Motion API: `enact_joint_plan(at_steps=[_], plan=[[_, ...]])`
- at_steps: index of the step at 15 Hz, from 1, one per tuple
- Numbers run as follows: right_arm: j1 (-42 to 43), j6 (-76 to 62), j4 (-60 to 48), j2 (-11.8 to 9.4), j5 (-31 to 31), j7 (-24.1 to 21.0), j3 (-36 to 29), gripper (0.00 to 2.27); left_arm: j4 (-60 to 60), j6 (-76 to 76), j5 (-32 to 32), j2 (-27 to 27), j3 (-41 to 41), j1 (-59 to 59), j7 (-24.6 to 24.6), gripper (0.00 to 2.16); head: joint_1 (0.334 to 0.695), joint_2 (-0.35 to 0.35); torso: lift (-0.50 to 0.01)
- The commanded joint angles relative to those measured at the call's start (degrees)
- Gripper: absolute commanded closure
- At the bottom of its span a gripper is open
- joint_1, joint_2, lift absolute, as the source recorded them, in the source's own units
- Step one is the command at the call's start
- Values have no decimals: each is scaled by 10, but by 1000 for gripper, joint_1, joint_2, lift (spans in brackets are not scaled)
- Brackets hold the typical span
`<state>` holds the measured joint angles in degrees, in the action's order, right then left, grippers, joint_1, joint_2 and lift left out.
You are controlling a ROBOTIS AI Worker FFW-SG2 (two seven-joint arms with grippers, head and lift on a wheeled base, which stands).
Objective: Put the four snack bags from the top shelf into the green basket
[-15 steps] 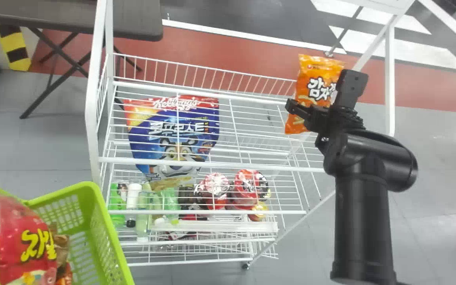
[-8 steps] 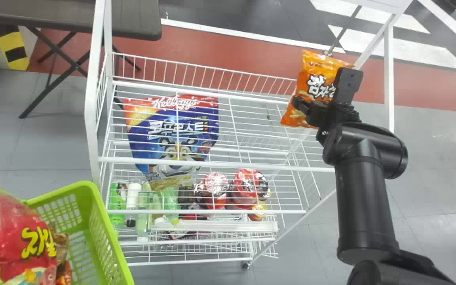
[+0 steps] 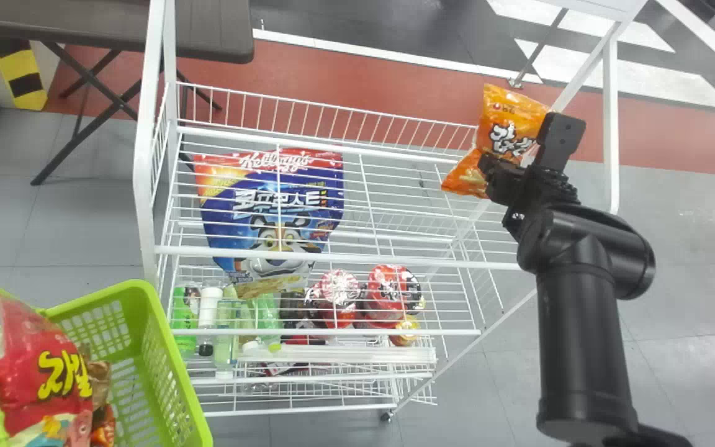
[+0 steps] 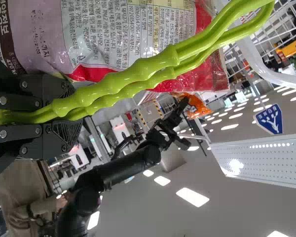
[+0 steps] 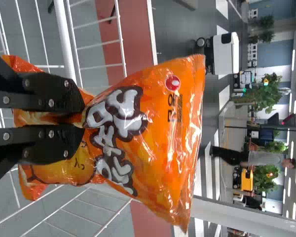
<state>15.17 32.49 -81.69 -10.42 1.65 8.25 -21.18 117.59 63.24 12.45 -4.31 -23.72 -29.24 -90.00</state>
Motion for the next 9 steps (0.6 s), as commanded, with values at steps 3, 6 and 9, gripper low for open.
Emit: enact_joint_plan(at_steps=[3,6,9], plan=[[-117,142,-241,6,114,-1,13,2263,0,4,0,0,1,1,-6,2145,695,-350,0],[-184,242,-402,19,178,-1,28,2263,0,4,1,-1,2,2,-6,2145,695,-333,0],[-240,390,-543,22,276,3,53,2263,0,4,1,-2,2,2,-6,2145,695,-228,0]])
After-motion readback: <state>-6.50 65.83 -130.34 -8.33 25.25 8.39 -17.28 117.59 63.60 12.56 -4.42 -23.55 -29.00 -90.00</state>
